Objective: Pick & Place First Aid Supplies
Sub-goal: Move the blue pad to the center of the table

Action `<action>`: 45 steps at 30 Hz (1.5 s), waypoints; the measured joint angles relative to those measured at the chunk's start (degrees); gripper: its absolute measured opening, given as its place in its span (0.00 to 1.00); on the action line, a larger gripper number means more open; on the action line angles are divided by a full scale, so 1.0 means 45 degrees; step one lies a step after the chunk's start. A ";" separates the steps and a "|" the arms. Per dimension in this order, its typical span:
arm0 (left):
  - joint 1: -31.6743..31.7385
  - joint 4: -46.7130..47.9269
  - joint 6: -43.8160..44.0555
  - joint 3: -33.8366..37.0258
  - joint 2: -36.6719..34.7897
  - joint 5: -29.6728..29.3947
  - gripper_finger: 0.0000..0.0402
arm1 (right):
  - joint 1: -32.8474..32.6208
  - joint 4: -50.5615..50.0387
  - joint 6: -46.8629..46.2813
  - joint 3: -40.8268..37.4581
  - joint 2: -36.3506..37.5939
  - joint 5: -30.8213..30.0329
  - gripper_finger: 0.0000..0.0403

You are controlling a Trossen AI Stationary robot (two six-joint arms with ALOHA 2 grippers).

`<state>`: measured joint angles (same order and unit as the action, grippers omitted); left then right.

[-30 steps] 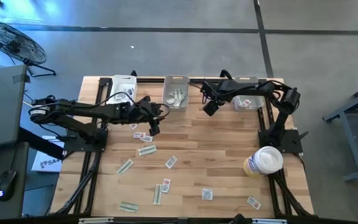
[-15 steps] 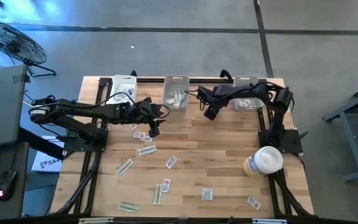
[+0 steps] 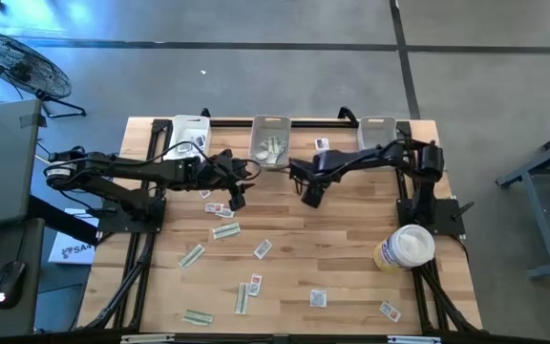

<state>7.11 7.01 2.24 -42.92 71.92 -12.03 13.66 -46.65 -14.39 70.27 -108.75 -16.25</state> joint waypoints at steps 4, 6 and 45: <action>0.0000 -0.0004 0.0000 0.0000 0.0000 0.0025 0.40 | 0.0400 0.0143 0.0527 0.0848 0.0050 -0.2311 0.41; 0.0000 0.0000 0.0002 0.0000 0.0000 0.0205 0.40 | 0.0772 0.0453 0.1304 0.1067 0.0047 -0.3352 0.41; 0.0000 -0.0013 -0.0053 0.0000 0.0000 0.0474 0.40 | 0.2560 -0.0832 0.5078 0.0229 -0.0898 0.0287 0.41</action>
<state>7.11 6.95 2.00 -42.92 71.92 -9.90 25.18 -50.39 8.46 71.30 -112.79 -14.96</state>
